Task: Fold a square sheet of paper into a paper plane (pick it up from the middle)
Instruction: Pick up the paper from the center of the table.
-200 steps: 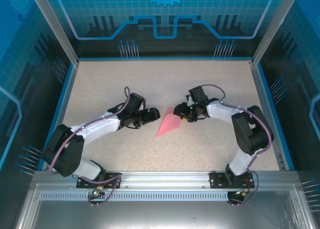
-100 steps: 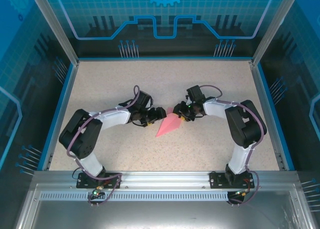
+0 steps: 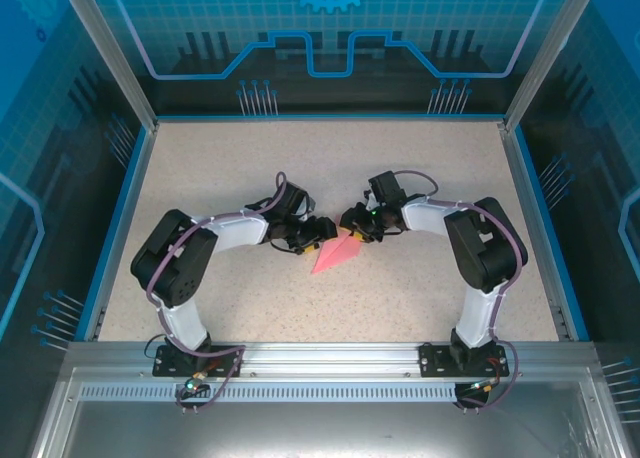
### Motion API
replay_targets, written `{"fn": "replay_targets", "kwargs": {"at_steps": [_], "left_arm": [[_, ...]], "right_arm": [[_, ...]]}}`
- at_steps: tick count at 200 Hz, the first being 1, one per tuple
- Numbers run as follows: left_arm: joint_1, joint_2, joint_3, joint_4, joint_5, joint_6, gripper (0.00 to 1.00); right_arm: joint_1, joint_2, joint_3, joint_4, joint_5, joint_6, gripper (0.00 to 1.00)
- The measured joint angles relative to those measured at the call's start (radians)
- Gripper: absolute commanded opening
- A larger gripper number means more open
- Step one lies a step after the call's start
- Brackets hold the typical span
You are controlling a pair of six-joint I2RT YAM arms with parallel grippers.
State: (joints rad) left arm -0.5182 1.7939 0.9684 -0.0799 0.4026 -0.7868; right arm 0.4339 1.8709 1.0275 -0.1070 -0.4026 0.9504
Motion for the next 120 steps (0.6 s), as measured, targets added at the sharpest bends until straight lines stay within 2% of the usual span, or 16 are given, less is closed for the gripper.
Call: {"fn": "replay_targets", "kwargs": {"at_steps": [41, 59, 87, 120], "left_arm": [[-0.002, 0.009, 0.000, -0.001, 0.004, 0.000, 0.65], [-0.002, 0.009, 0.000, -0.003, 0.003, -0.001, 0.67], [0.003, 0.004, -0.008, -0.014, -0.003, -0.017, 0.79], [0.029, -0.056, -0.041, -0.019, -0.015, -0.044, 0.85]], "right_arm": [[0.018, 0.002, 0.000, 0.047, -0.034, 0.007, 0.38], [0.025, 0.002, -0.004, 0.077, -0.043, 0.008, 0.35], [0.031, 0.005, -0.014, 0.121, -0.046, 0.012, 0.29], [0.046, 0.025, -0.019, 0.152, -0.053, 0.011, 0.11]]}}
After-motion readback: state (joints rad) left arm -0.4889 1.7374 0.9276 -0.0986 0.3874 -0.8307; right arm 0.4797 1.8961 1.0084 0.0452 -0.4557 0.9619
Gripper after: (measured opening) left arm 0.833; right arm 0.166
